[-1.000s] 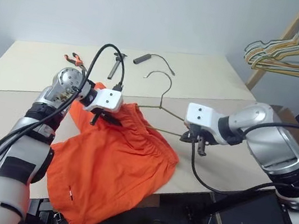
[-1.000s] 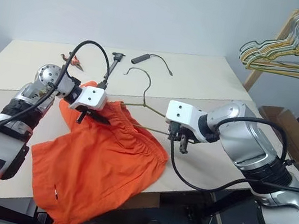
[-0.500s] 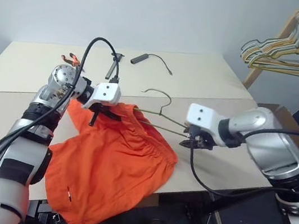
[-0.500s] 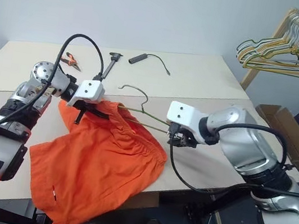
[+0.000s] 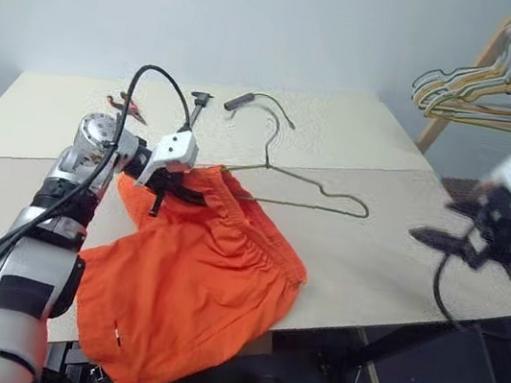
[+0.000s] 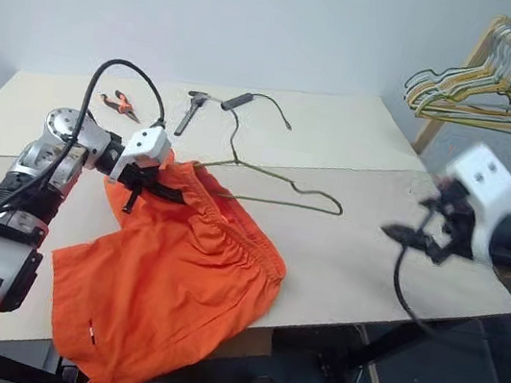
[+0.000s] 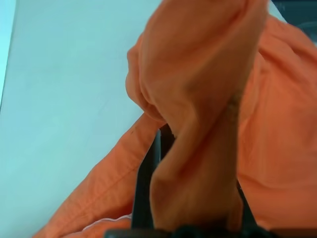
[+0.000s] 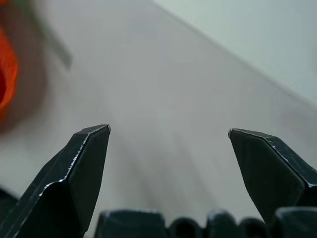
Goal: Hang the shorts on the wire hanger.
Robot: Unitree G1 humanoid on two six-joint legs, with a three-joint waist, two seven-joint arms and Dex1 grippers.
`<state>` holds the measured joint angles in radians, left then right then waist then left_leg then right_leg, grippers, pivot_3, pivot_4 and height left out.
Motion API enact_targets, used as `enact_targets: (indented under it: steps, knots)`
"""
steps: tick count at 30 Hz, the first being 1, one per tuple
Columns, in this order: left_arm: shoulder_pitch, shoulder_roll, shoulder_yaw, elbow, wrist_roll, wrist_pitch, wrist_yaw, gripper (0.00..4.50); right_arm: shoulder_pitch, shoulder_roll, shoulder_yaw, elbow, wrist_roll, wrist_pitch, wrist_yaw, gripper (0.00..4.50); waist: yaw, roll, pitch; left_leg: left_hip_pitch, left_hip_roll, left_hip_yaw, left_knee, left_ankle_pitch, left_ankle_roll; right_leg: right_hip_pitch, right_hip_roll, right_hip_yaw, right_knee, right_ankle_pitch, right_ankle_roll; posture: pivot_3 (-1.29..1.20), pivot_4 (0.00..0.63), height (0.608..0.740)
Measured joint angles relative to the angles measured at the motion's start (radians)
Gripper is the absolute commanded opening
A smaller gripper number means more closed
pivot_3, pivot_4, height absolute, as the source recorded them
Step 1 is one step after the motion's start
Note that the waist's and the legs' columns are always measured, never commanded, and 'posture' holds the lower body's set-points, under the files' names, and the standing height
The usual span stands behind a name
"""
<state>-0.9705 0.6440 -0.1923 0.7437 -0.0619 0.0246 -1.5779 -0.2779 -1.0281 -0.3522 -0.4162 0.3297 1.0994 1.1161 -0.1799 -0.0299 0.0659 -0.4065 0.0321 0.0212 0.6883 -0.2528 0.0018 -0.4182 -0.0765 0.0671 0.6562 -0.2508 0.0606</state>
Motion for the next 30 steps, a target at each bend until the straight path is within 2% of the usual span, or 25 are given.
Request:
enact_targets:
  steps: [2,5,8,11,14,18,28,30]
  knots:
    - [-0.002,-0.002,0.002,-0.003,-0.002,0.004,0.003,0.0,0.121,0.105,-0.038,-0.086,0.058,0.01,-0.017,4.47,-0.003,0.0,-0.001,0.001,0.0,-0.001,0.003,-0.001,0.002,0.001,0.001,0.001,0.001,0.0,0.0,-0.18,0.02,0.74]
    - [-0.002,-0.004,0.002,-0.005,-0.002,0.006,0.004,0.0,0.177,0.232,-0.031,-0.168,0.12,0.02,-0.083,4.47,-0.01,0.002,-0.003,0.003,0.0,-0.003,0.005,-0.001,0.002,0.005,0.001,0.002,0.002,0.0,0.001,-0.18,0.023,0.74]
    - [-0.002,-0.004,0.002,-0.008,-0.002,0.006,0.007,0.0,0.225,0.391,0.091,-0.219,0.131,0.014,-0.198,4.47,-0.011,0.002,-0.005,0.008,0.001,-0.003,0.004,-0.002,0.003,0.01,0.002,0.0,0.0,-0.001,0.001,-0.17,0.025,0.74]
    - [-0.001,-0.004,0.002,-0.008,-0.001,0.007,0.011,0.0,0.232,0.467,0.181,-0.221,0.158,0.014,-0.253,4.47,-0.01,0.003,-0.005,0.007,0.0,-0.004,0.005,-0.003,0.004,0.01,0.001,0.001,0.0,-0.001,0.002,-0.17,0.025,0.74]
    - [-0.001,-0.002,0.002,-0.009,-0.001,0.008,0.017,0.0,0.21,0.497,0.26,-0.222,0.164,0.012,-0.3,4.47,-0.005,0.003,-0.005,0.007,0.0,-0.008,0.005,-0.003,0.004,0.01,0.001,0.001,0.0,-0.001,0.002,-0.16,0.024,0.74]
    - [-0.001,0.0,0.002,-0.02,-0.002,0.018,0.018,0.0,0.147,0.554,0.352,-0.152,0.158,0.006,-0.379,3.62,-0.001,0.003,-0.005,0.007,0.0,-0.009,0.005,-0.003,0.004,0.01,0.001,0.0,0.0,-0.001,0.002,-0.16,0.024,0.74]
    - [0.005,0.003,0.015,-0.033,-0.002,0.028,0.03,0.0,0.1,0.577,0.346,-0.074,0.188,-0.008,-0.431,0.16,0.004,0.003,-0.005,0.007,0.0,-0.009,0.005,-0.003,0.004,0.011,0.001,0.0,-0.001,-0.001,0.002,-0.15,0.033,0.74]
    - [0.007,0.003,0.016,-0.037,-0.003,0.034,0.034,0.0,0.1,0.574,0.343,-0.073,0.2,-0.008,-0.431,0.01,0.004,0.003,-0.005,0.007,0.0,-0.009,0.005,-0.003,0.004,0.011,0.001,0.0,-0.001,-0.001,0.002,-0.15,0.038,0.74]
